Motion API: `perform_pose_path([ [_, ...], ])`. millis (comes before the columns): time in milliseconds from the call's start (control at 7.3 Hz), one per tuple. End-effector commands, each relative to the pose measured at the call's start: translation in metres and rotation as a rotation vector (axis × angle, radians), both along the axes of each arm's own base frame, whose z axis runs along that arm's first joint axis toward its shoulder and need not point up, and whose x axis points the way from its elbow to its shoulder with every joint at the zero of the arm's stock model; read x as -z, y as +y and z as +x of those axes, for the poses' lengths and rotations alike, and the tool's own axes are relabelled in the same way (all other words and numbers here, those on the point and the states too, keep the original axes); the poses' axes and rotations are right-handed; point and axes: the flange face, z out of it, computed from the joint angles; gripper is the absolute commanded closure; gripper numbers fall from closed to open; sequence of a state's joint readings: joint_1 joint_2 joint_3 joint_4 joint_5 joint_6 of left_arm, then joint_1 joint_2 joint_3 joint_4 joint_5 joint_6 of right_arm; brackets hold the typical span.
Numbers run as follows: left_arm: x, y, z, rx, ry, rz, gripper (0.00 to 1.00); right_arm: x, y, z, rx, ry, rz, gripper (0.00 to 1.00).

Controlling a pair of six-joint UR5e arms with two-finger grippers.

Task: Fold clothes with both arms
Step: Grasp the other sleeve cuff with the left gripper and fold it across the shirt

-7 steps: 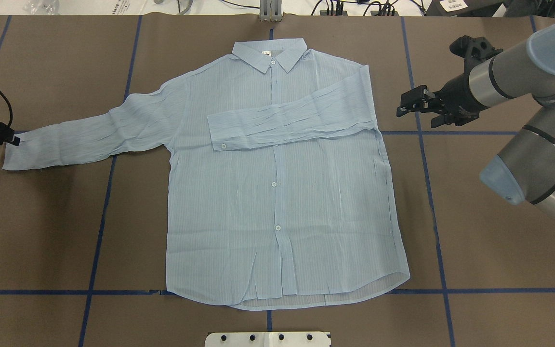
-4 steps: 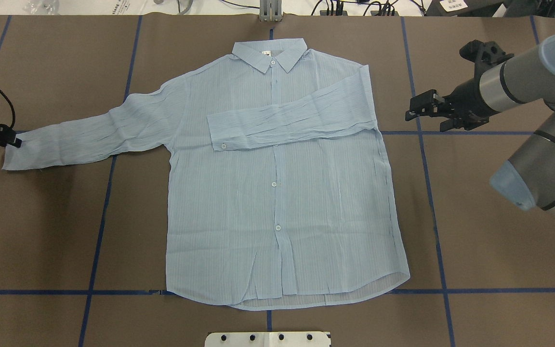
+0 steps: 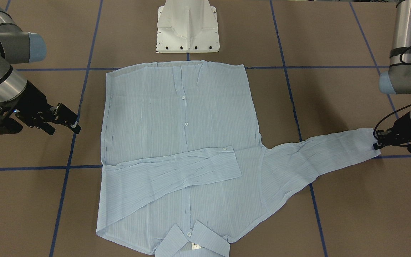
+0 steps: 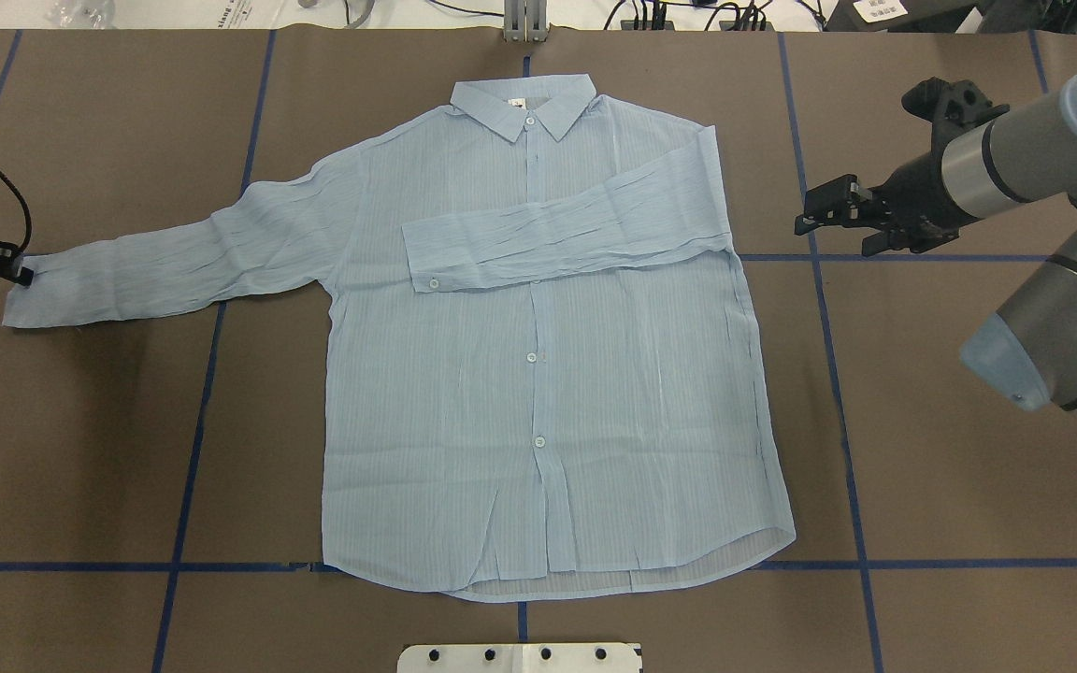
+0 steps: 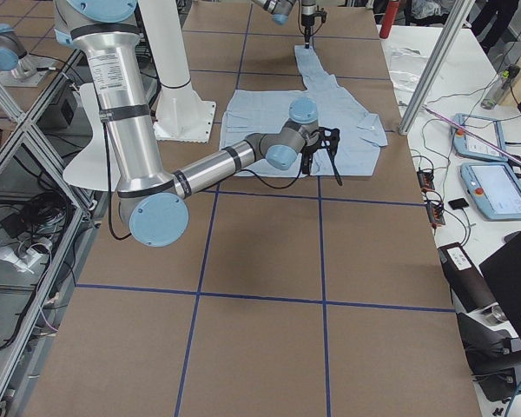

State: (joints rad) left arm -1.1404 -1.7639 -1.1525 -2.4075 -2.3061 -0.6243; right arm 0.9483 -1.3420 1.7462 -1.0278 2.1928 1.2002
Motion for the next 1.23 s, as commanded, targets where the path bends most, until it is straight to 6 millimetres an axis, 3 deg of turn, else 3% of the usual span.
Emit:
perform_pose_path([
  [0, 0.030, -0.004, 0.002, -0.001, 0.026, 0.039, 1.00, -0.002, 0.000, 0.004, -0.004, 0.001, -0.003, 0.01],
  [137, 0.055, -0.007, 0.003, 0.010, 0.047, 0.059, 1.00, -0.011, 0.000, 0.015, -0.001, 0.003, -0.015, 0.01],
  [274, 0.106, -0.012, 0.005, 0.077, 0.096, 0.030, 1.00, -0.032, -0.001, 0.037, 0.017, 0.029, 0.014, 0.01],
  [411, 0.172, -0.020, 0.012, 0.132, 0.141, -0.007, 1.00, -0.055, 0.002, 0.063, 0.049, 0.051, 0.050, 0.01],
  [548, 0.233, -0.014, 0.040, 0.144, 0.184, -0.056, 1.00, -0.076, 0.004, 0.094, 0.056, 0.067, 0.066, 0.01],
  [685, 0.298, 0.001, 0.087, 0.151, 0.233, -0.142, 1.00, -0.101, 0.010, 0.126, 0.070, 0.095, 0.100, 0.01],
  [822, 0.362, 0.002, 0.132, 0.154, 0.291, -0.209, 1.00, -0.118, 0.014, 0.142, 0.088, 0.117, 0.125, 0.01],
  [959, 0.412, 0.017, 0.187, 0.178, 0.337, -0.295, 1.00, -0.125, 0.014, 0.148, 0.083, 0.127, 0.124, 0.01],
  [1096, 0.460, 0.002, 0.222, 0.216, 0.369, -0.328, 1.00, -0.131, 0.013, 0.147, 0.083, 0.138, 0.120, 0.01],
])
